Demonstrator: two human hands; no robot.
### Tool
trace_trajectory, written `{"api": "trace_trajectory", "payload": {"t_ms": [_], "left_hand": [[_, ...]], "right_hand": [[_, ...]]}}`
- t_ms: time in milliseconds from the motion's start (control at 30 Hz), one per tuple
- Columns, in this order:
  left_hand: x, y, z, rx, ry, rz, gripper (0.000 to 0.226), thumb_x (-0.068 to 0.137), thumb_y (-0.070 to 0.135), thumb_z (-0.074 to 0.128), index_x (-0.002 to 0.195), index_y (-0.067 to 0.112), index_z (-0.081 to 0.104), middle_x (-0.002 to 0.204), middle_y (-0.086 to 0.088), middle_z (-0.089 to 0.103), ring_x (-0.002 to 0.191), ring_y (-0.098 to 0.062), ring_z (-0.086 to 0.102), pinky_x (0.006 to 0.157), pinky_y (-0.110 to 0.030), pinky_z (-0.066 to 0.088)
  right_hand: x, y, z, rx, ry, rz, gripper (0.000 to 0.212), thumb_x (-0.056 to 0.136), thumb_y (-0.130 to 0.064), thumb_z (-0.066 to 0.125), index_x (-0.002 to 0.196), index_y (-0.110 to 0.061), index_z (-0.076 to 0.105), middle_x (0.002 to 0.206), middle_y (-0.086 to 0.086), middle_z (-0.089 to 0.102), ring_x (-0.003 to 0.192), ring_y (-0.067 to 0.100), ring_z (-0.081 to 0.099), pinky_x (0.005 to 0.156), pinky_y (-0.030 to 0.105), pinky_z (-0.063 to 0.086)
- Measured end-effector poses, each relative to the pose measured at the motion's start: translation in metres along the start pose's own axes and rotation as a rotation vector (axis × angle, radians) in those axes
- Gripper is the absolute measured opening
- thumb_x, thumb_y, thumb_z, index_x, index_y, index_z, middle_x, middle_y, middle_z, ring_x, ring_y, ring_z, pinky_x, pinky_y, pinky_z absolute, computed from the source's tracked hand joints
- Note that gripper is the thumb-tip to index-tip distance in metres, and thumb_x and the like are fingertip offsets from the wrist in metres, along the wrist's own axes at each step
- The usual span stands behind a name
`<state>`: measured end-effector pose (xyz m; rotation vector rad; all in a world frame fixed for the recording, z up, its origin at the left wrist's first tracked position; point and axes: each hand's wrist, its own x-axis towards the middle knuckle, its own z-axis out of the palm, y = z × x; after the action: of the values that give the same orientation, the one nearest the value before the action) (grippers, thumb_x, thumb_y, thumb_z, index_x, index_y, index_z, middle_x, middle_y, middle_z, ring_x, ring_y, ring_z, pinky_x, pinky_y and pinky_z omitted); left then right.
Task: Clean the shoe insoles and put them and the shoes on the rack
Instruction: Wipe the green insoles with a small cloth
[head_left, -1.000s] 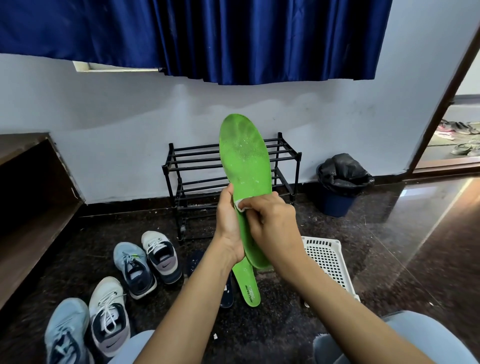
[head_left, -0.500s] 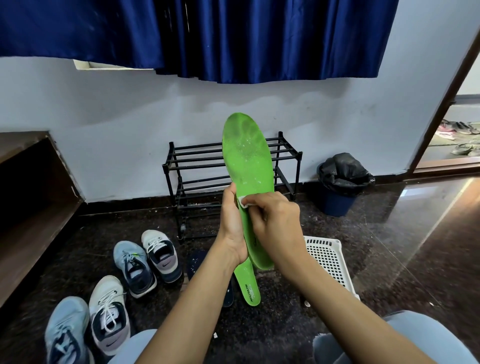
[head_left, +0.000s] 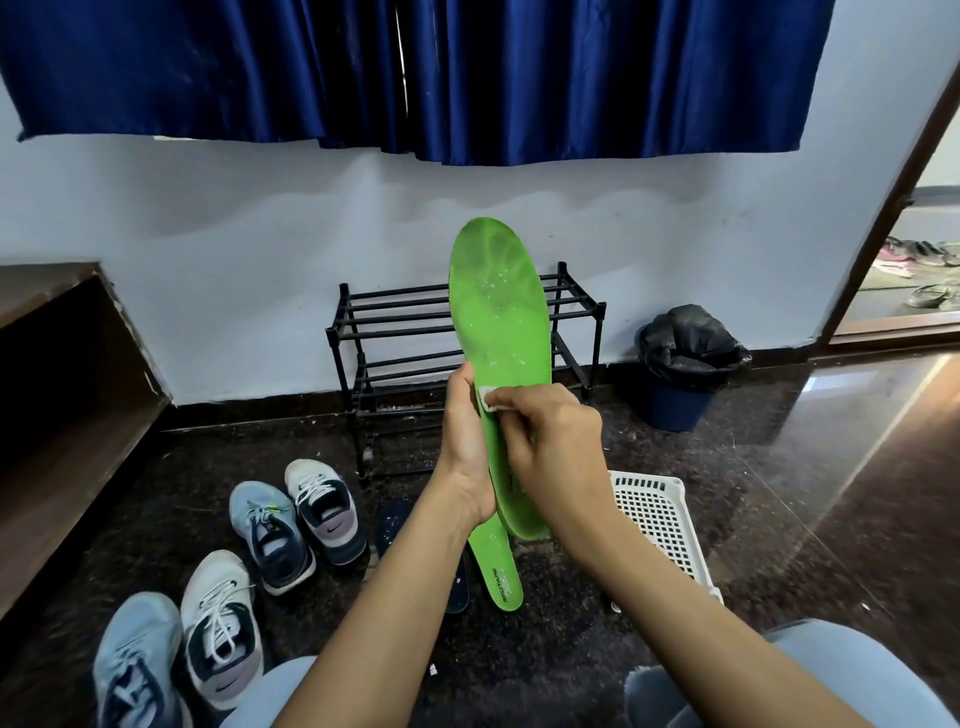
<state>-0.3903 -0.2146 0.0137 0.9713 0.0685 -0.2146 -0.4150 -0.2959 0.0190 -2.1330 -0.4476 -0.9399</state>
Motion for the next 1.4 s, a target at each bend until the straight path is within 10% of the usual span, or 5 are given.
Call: {"api": "trace_trajectory", "payload": {"t_ms": [867,1033,1400], "left_hand": [[-0.004,-0.005,0.005,0.0,-0.011,0.0,0.056,0.098,0.05,0.026,0.086,0.014,0.067,0.08,-0.004,0.07,0.072,-0.015,0.068,0.069,-0.025,0.053],[-0.004,0.004,0.001,0.014,0.039,-0.02,0.079,0.095,0.06,0.022,0.106,-0.001,0.071,0.113,-0.023,0.069,0.094,-0.03,0.066,0.097,-0.043,0.049],[-0.001,0.001,0.0,-0.003,0.008,0.004,0.065,0.097,0.055,0.025,0.088,0.01,0.071,0.085,-0.01,0.072,0.075,-0.02,0.069,0.071,-0.029,0.053]], "right_hand": [[0.004,0.001,-0.001,0.0,0.002,0.017,0.024,0.073,-0.003,0.057,0.088,-0.008,0.075,0.081,0.008,0.072,0.076,0.026,0.066,0.075,0.024,0.043],[-0.015,-0.004,0.002,0.016,-0.038,-0.005,0.026,0.072,-0.002,0.057,0.089,-0.01,0.075,0.083,0.006,0.073,0.079,0.025,0.066,0.079,0.023,0.043],[-0.006,0.0,0.002,0.032,-0.006,0.004,0.024,0.073,-0.002,0.057,0.088,-0.009,0.075,0.082,0.006,0.073,0.077,0.024,0.066,0.077,0.024,0.045]]}}
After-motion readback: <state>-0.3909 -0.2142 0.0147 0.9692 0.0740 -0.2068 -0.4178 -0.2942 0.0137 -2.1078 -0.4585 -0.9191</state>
